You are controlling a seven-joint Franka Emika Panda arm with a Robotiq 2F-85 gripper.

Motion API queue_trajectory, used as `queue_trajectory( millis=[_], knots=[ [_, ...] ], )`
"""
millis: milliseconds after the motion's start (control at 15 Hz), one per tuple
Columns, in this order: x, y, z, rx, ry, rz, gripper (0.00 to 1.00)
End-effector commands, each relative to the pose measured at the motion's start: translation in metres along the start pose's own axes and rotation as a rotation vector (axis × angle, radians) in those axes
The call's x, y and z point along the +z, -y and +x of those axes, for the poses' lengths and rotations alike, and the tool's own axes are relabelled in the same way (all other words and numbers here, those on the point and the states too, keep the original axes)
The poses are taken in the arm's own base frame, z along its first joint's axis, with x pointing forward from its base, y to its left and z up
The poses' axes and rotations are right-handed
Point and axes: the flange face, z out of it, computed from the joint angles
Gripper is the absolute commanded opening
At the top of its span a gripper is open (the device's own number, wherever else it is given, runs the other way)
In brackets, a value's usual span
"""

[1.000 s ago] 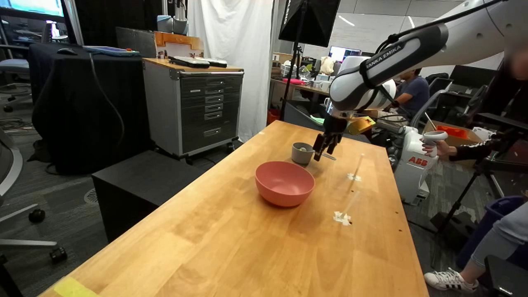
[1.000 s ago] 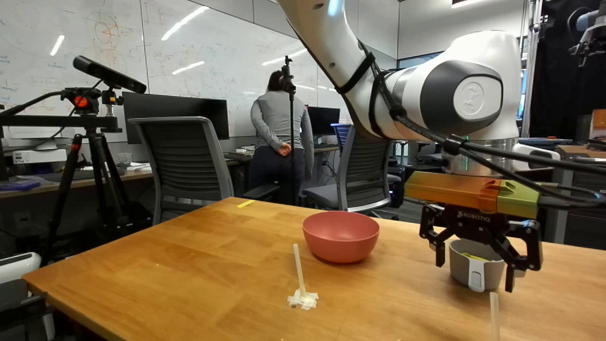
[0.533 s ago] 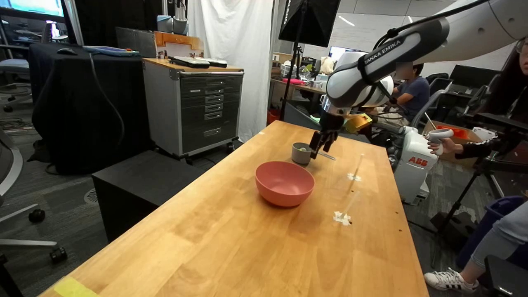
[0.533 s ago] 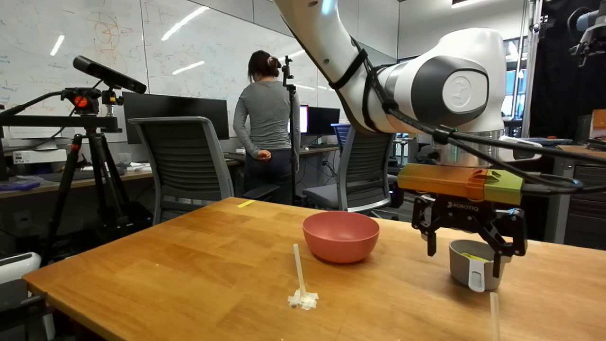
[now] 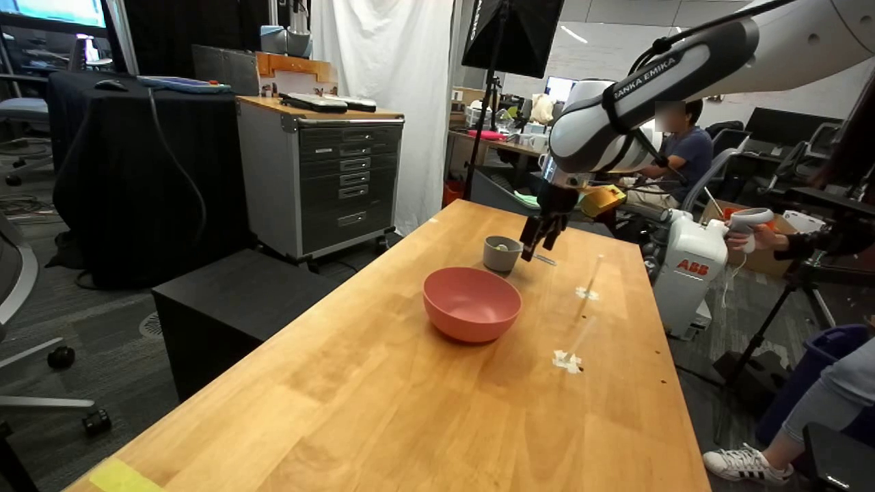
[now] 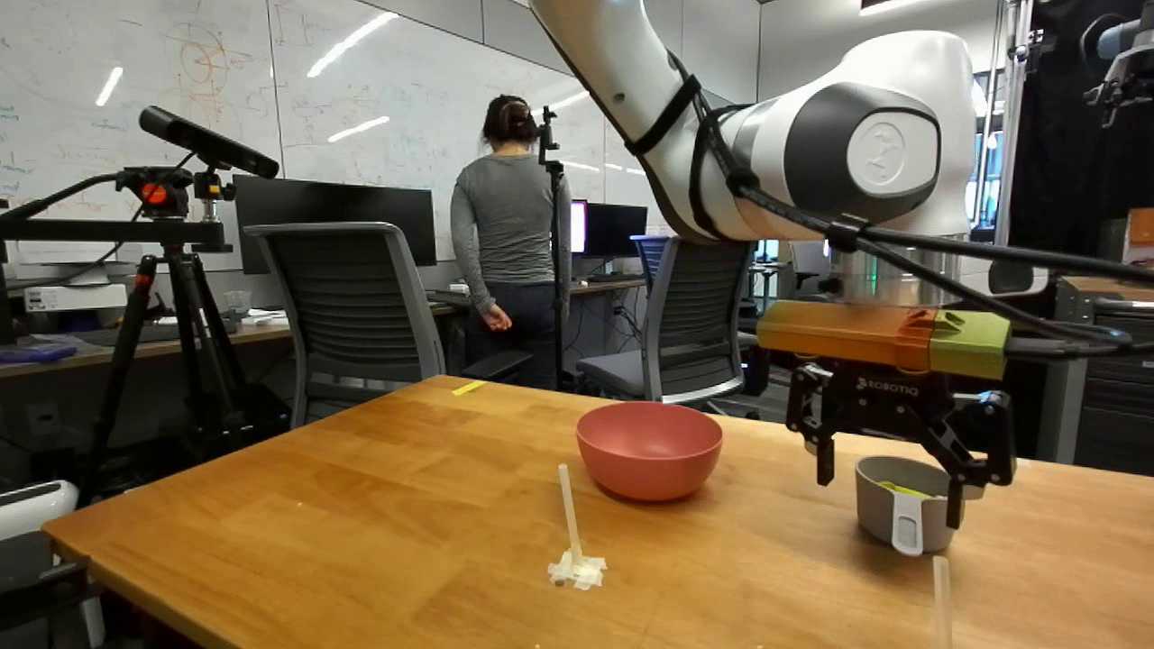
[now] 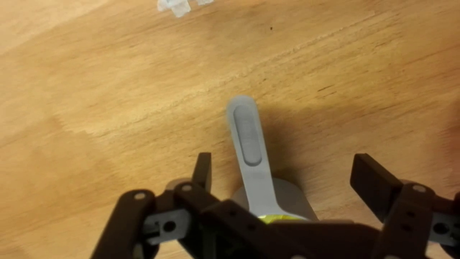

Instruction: Pour the contents from the grey object into the bowl.

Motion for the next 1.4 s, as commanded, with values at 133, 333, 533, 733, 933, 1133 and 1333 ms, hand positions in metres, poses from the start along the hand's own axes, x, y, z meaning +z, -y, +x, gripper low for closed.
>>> queue_trajectory(
  millis=[133, 333, 533, 733, 933, 1133, 1333],
  knots=[
    [-0.018, -0.010, -0.019, -0.009, 0.015, -0.005, 0.87],
    [-0.014, -0.017, -0.022, -0.001, 0.019, -0.007, 0.96],
    [-0.008, -0.023, -0.025, 0.004, 0.023, -0.004, 1.00],
    [-0.006, -0.027, -0.025, 0.007, 0.025, -0.002, 1.00],
    [-0.003, -0.028, -0.022, 0.011, 0.024, -0.003, 1.00],
    [0.000, -0.029, -0.018, 0.018, 0.024, -0.003, 1.00],
    [0.001, -0.028, -0.015, 0.018, 0.022, -0.003, 1.00]
  ],
)
